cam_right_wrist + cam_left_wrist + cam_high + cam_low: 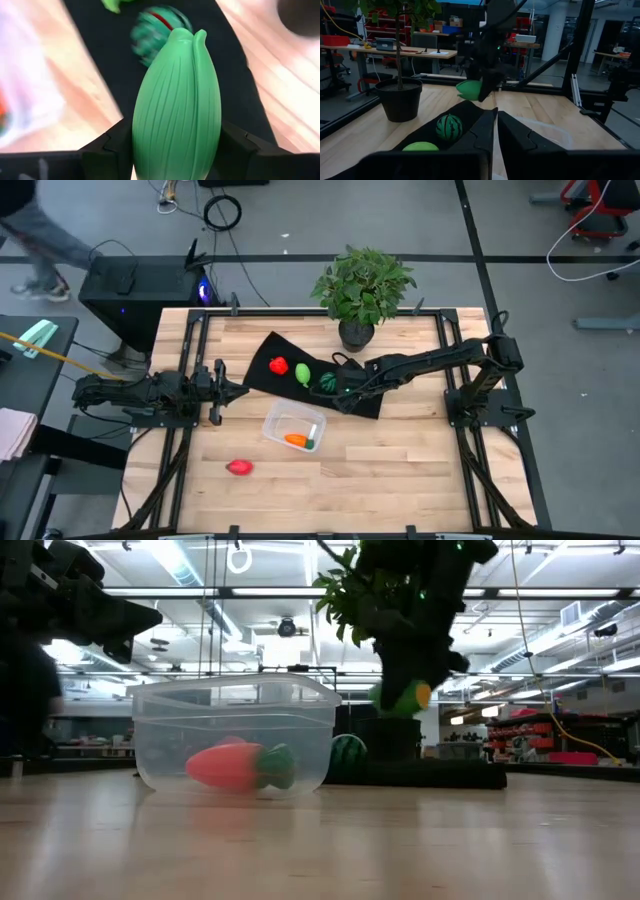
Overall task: Pick and placing Produce into tupperware
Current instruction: Put the green corn into the transparent bin
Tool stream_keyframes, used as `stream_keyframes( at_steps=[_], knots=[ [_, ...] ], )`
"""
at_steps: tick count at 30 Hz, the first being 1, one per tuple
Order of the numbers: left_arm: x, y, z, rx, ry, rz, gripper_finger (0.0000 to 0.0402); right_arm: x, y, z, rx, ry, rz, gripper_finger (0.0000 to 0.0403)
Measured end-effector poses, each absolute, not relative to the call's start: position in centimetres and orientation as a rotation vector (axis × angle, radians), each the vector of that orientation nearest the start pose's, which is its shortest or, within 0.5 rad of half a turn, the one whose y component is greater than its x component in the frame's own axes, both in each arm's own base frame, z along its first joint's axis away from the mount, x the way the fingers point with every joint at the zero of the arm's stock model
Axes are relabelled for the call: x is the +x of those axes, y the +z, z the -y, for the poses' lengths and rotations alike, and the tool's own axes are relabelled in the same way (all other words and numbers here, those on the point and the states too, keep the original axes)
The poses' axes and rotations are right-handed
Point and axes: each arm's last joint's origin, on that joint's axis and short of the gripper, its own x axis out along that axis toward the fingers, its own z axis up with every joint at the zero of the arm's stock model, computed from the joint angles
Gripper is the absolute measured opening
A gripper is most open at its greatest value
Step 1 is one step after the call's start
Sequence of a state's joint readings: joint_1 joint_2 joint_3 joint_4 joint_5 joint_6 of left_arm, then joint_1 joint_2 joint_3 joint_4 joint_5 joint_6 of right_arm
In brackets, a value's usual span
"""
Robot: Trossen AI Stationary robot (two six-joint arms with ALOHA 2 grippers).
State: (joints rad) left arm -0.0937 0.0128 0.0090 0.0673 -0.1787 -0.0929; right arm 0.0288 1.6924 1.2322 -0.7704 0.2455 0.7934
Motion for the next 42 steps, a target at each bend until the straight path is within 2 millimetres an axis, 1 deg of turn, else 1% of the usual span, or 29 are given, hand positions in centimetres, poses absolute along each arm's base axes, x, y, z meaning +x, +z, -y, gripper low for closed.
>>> stream_keyframes(
  at_steps=[5,11,17,28,33,42],
  knots=[
    [9.7,17.2,0.4,-0.101,0.082,0.067,0.0036,34.3,24.9,-1.2,0.475,-0.581,-0.984,0.0203],
    [9.7,17.2,0.4,-0.101,0.082,0.067,0.0037,35.4,28.2,-2.7,0.421,-0.508,-0.886,0.0203],
    [9.7,17.2,0.4,-0.101,0.082,0.068,0.0028,36.1,30.1,-4.0,0.372,-0.41,-0.801,0.0203],
    [9.7,17.3,0.4,-0.102,0.082,0.074,0.0038,36.7,30.8,-5.4,0.358,-0.334,-0.717,0.0203],
    [9.7,17.3,0.4,-0.102,0.082,0.077,0.0036,36.9,31.2,-6.2,0.34,-0.285,-0.679,0.0203],
    [9.7,17.3,0.4,-0.102,0.082,0.077,0.0029,37.1,31.3,-6.4,0.322,-0.262,-0.661,0.0203]
  ],
)
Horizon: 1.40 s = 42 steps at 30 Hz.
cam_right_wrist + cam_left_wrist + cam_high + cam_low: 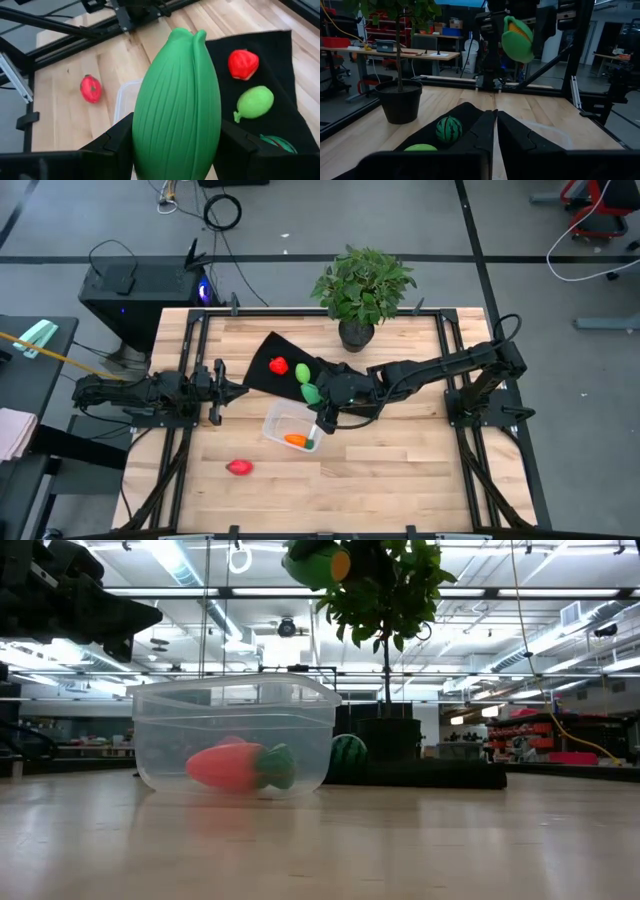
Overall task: Pick and placing Produce into tupperware
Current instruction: Put the green corn into the transparent bin
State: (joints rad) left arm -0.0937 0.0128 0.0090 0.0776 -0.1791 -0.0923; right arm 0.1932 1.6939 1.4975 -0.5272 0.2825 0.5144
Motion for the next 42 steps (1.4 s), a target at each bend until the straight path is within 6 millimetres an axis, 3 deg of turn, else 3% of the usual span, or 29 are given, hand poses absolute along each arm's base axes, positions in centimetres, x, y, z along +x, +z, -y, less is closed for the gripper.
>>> stream_keyframes(
  at_steps=[5,10,17,35,42],
  knots=[
    [9.7,17.3,0.4,-0.102,0.082,0.077,0.0036,37.9,31.3,-6.6,0.314,-0.213,-0.615,0.0203],
    [9.7,17.4,0.4,-0.103,0.082,0.084,0.0031,39.3,29.1,-7.1,0.288,-0.16,-0.664,0.0203],
    [9.7,17.4,0.4,-0.103,0.082,0.088,0.0023,40.3,27.7,-6.9,0.302,-0.16,-0.678,0.0203],
    [9.8,17.4,0.4,-0.103,0.082,0.086,0.0028,43.6,20.1,-7.0,0.325,-0.11,-0.826,0.0203],
    [9.8,17.4,0.4,-0.103,0.082,0.086,0.0028,44.0,18.4,-6.5,0.336,-0.104,-0.872,0.0203]
  ],
)
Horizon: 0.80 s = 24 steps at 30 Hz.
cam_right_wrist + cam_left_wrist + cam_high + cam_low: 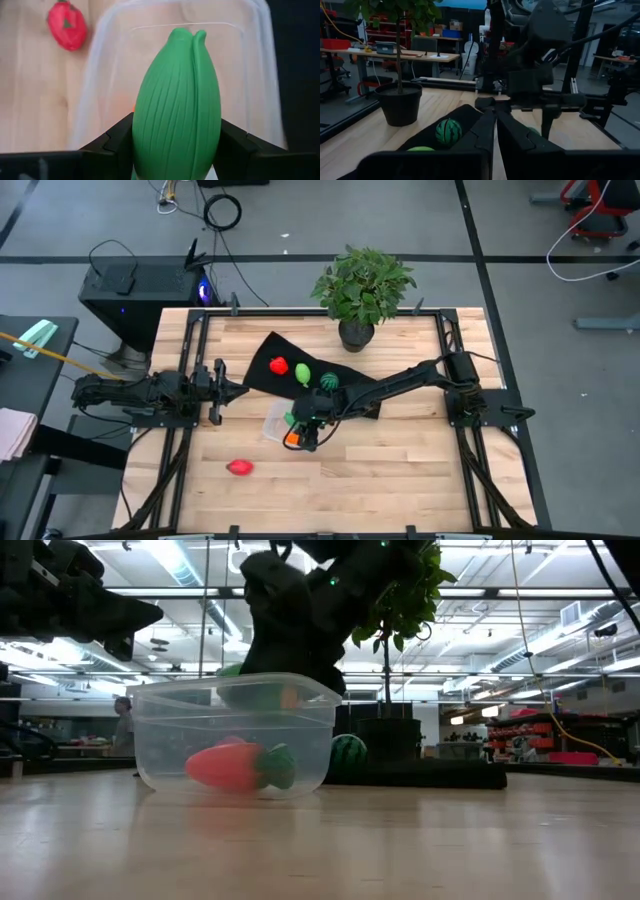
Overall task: Pick and placing Produce into tupperware
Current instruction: Put the green corn into the transparent bin
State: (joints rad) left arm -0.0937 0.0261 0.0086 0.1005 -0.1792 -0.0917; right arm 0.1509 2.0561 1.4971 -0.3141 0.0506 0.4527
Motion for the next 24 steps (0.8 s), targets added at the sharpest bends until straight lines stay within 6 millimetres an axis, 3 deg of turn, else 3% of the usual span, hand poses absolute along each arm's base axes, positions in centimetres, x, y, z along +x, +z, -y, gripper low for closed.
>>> stream_keyframes(
  at_steps=[24],
  knots=[
    [9.81,17.4,0.4,-0.103,0.082,0.086,0.0037,43.91,17.52,-6.45,0.331,-0.111,-0.917,0.022]
  ],
)
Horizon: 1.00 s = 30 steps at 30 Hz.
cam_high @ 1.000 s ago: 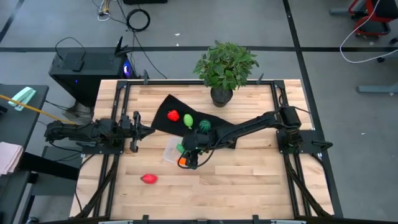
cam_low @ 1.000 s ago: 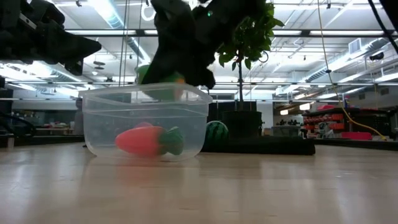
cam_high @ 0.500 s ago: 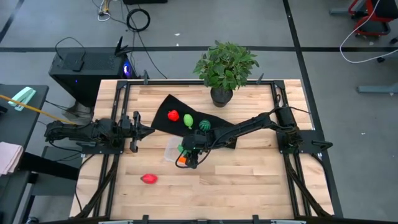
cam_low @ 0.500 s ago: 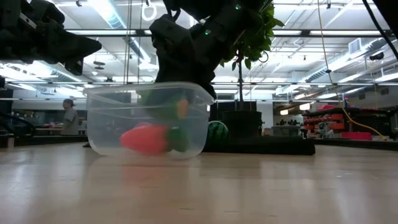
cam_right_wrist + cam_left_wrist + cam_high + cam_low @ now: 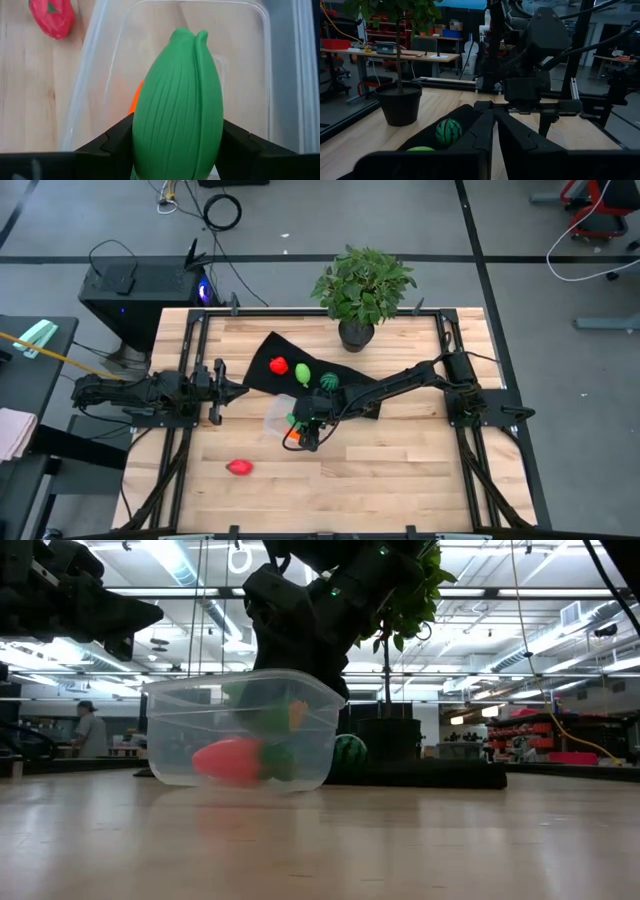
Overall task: Pick and placing Produce into tupperware
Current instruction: Put the green corn into the transparent bin
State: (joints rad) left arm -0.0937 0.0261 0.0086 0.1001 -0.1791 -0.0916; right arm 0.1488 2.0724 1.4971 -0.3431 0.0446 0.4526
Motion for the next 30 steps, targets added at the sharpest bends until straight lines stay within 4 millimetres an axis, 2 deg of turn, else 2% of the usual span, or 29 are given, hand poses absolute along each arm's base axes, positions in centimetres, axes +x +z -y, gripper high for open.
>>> stream_keyframes(
  at_steps=[9,25,30],
  knots=[
    [9.8,17.4,0.4,-0.103,0.082,0.086,0.0037,43.8,17.5,-7.0,0.336,-0.101,-0.92,0.0241],
    [9.8,17.4,0.4,-0.103,0.081,0.086,0.0044,43.8,17.6,-7.3,0.353,-0.078,-0.926,0.0248],
    [9.8,17.4,0.4,-0.103,0.082,0.086,0.0046,44.3,18.7,-7.4,0.326,-0.053,-0.902,0.027]
  ],
)
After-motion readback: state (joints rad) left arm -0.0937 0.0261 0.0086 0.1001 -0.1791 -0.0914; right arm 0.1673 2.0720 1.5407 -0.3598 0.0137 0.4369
